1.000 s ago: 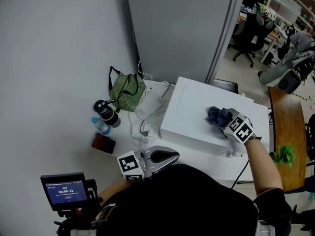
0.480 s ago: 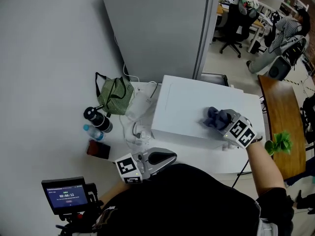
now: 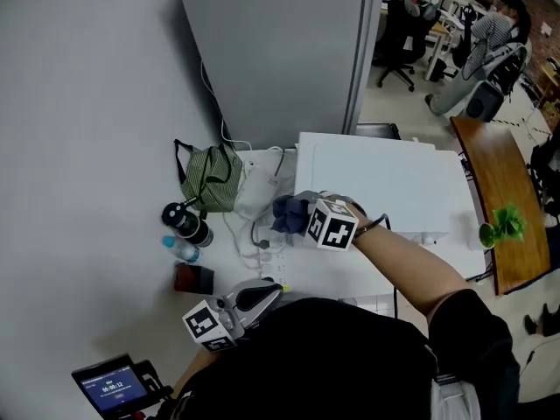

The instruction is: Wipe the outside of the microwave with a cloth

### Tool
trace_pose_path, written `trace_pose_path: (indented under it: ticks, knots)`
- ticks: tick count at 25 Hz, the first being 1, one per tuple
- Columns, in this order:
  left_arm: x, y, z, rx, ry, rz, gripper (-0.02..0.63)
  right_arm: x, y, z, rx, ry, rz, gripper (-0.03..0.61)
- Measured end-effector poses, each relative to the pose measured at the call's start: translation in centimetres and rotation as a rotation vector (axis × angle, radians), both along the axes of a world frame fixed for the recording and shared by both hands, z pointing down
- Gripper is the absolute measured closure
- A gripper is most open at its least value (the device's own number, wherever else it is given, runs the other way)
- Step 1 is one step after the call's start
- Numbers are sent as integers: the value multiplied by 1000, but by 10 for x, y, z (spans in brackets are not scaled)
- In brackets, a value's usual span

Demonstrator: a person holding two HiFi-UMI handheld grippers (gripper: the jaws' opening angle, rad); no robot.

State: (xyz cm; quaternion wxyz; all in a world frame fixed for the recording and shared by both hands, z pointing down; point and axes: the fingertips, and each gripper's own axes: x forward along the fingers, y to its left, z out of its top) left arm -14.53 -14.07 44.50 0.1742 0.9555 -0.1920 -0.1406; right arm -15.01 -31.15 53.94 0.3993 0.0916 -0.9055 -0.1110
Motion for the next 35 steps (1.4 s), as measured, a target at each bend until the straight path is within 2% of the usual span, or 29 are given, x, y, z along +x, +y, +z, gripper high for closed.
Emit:
trace_pose_path:
  ticks: [4, 9, 12, 16, 17, 19, 22, 27, 31, 35]
  knots:
    - [3, 0, 4, -21, 14, 75, 611, 60, -5, -5, -25, -29, 105, 453]
    - [49, 6, -20, 32, 4, 132, 611, 198, 8, 4, -48, 26, 252, 453]
    - [92, 12, -24, 42, -5, 136, 611, 292, 21, 4, -43, 45, 335, 453]
    - [187, 44, -8, 7, -50, 158, 611, 416, 48, 7, -37, 29, 394, 453]
    - [202, 50, 0, -10, -65, 162, 611, 436, 52, 4, -36, 18, 402, 453]
    - [211, 52, 7, -42, -79, 161, 611, 448, 52, -3, -23, 2, 409, 453]
    - [196, 46, 14, -52, -74, 126, 611, 414, 43, -7, 80, 18, 350, 453]
    - [161, 59, 21, -34, -67, 52, 611, 257, 72, -8, 335, 21, 48, 453]
    - [107, 94, -2, -25, -80, -19, 611, 130, 99, 9, 563, 152, -152, 451]
    - [16, 115, 7, -28, -82, -94, 611, 23, 76, 38, 809, 336, -219, 448]
